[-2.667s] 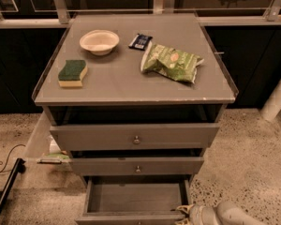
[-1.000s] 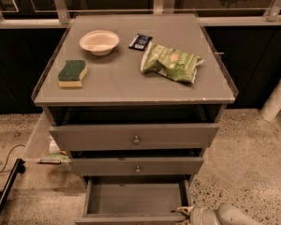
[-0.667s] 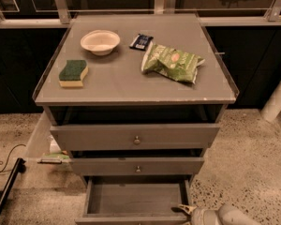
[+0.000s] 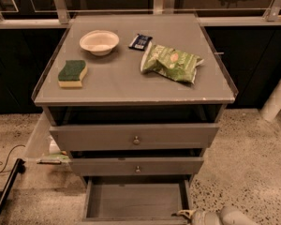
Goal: Open bottom drawer
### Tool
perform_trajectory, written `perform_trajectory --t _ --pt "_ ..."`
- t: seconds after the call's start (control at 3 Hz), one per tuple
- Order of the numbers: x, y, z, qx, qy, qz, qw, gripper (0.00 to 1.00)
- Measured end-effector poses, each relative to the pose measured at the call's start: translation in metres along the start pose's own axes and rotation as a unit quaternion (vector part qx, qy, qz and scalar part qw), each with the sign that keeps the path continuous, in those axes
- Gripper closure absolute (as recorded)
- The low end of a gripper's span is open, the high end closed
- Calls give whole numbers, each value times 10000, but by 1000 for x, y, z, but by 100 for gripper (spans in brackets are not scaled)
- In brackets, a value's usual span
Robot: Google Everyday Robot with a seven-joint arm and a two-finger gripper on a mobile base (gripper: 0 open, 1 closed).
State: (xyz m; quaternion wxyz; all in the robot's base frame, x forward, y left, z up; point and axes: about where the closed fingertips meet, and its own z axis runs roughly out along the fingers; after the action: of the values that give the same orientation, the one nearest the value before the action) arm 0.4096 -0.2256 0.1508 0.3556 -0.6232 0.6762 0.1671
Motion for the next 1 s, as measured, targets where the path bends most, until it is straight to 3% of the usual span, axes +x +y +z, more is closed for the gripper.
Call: perform_trajectory --t 0.33,1.0 --pt "-1 0 -1 0 0 0 10000 100" --pt "-2 8 -5 -18 4 16 10000 100"
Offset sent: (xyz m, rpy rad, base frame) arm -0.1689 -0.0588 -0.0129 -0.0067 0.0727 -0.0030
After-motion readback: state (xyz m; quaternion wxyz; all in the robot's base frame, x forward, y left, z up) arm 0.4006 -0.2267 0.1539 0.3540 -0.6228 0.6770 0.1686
